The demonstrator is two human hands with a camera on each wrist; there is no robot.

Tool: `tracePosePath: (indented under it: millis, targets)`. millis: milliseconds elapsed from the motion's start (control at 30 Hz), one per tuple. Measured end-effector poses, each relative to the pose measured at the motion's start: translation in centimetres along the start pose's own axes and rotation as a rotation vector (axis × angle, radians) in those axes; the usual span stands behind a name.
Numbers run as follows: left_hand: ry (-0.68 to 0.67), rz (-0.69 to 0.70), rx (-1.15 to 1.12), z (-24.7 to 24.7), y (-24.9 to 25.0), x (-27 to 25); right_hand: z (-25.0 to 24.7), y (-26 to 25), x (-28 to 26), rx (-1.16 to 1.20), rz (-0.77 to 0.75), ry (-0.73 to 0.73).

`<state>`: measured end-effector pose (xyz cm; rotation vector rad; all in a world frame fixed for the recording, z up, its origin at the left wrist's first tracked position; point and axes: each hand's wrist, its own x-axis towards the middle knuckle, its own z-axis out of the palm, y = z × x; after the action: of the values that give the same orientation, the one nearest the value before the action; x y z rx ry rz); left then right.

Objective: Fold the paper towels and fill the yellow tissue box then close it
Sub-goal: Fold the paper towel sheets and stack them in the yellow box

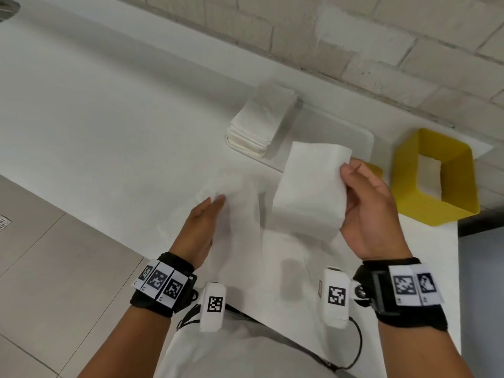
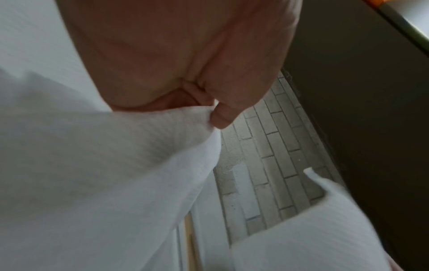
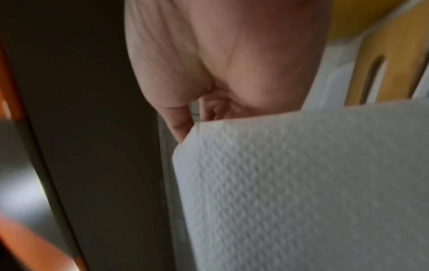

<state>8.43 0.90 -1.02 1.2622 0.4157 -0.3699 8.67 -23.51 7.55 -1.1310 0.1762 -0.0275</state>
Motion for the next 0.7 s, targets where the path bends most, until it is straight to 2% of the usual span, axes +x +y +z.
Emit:
tracePosePath:
  millis: [100, 233, 300, 400, 700]
  targets:
    - [-0.089, 0.013, -0.056, 1.5, 1.2, -0.2, 0.8, -0.2, -0.9, 0.031, 0.052, -0.091]
    - [-0.215, 0.083, -0.01, 3.7, 1.9, -0.8, 1.4, 3.1, -0.4, -0.354, 0.043, -0.013]
    - [-0.256, 0.112, 0.004, 4.5, 1.8, -1.2, 1.2, 4.4, -0.1, -0.455, 0.026, 0.039]
    - [-0.284, 0.103, -0.059, 4.9, 1.4, -1.4, 0.7, 5.2, 0.0, -0.507, 0.012, 0.122]
    - [-0.335, 0.077, -0.141, 5.0, 0.8, -1.9, 0.4, 5.5, -0.4, -0.532, 0.026, 0.153]
